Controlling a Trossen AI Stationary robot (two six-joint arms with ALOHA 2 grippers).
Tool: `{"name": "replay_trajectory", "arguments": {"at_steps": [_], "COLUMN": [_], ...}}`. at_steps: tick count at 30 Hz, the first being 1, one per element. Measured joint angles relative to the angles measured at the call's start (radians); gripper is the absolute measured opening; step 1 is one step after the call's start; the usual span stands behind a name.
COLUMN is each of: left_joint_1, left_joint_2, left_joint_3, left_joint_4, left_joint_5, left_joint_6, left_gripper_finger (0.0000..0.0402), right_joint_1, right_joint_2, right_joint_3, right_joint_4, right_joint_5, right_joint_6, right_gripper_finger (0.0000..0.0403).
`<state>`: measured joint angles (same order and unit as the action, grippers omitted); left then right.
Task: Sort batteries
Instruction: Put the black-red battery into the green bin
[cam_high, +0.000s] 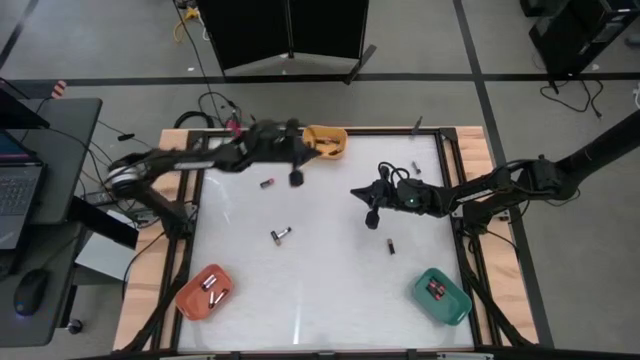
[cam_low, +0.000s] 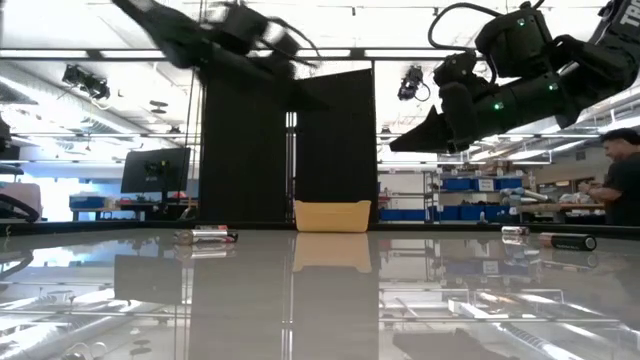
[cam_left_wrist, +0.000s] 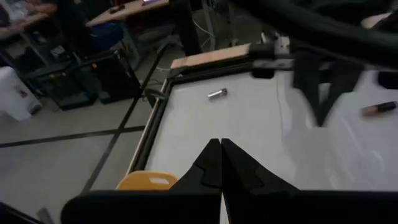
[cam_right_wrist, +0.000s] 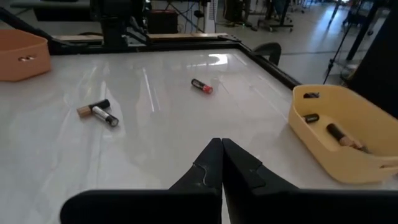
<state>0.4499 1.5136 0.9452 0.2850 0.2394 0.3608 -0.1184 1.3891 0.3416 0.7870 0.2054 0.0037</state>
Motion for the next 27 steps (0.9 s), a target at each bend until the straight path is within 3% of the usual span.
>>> {"name": "replay_trajectory", "arguments": {"at_steps": [5, 9, 21, 24, 27], "left_joint_1": [-0.108, -0.185, -0.318, -0.325, -0.326], "left_joint_2": [-0.188, -0.276, -0.279, -0.276, -0.276], "left_joint_3": [-0.184, -0.261, -0.296, -0.313, -0.392], "left_joint_4": [-0.007, -0.048, -0.218, -0.183, -0.039], "left_joint_5": [-0.101, -0.181, -0.251, -0.250, -0.229], "left_joint_6": [-0.064, -0.133, -0.237, -0.242, -0.261], "left_gripper_finger": [0.0003, 0.0004, 0.0005, 0.0005, 0.0005], "right_joint_1": [0.009, 0.021, 0.041, 0.041, 0.041], "right_joint_2": [0.000, 0.000, 0.000, 0.000, 0.000], "right_joint_3": [0.000, 0.000, 0.078, 0.096, 0.099], "right_joint_4": [-0.002, 0.003, -0.092, -0.137, -0.133], "right_joint_5": [-0.001, -0.001, 0.006, 0.007, 0.008], "right_joint_6": [0.029, 0.030, 0.024, 0.024, 0.024], "right_gripper_finger": [0.0013, 0.0012, 0.0013, 0.0013, 0.0013]}}
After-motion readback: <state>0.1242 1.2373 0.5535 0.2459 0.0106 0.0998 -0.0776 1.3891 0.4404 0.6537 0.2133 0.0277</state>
